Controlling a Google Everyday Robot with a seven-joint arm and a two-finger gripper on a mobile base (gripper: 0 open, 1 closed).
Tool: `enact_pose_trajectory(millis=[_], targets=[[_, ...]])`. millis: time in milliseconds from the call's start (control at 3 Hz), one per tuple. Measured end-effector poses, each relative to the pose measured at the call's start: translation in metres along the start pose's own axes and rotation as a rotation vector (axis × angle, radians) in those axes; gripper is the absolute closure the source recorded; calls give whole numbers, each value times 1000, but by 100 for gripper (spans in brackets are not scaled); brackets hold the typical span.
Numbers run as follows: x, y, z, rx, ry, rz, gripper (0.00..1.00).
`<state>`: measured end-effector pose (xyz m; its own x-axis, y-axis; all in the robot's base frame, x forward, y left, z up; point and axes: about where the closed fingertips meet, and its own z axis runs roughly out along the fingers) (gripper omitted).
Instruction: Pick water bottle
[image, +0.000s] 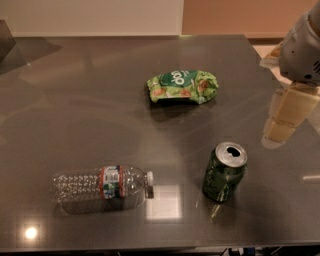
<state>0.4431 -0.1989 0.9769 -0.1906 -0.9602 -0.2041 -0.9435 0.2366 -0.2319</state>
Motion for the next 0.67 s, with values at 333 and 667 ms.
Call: enact_pose_trajectory(millis=[333,667], targets=[[-46,2,11,-56,-38,-56,0],[-96,17,24,-128,-85,-133,0]])
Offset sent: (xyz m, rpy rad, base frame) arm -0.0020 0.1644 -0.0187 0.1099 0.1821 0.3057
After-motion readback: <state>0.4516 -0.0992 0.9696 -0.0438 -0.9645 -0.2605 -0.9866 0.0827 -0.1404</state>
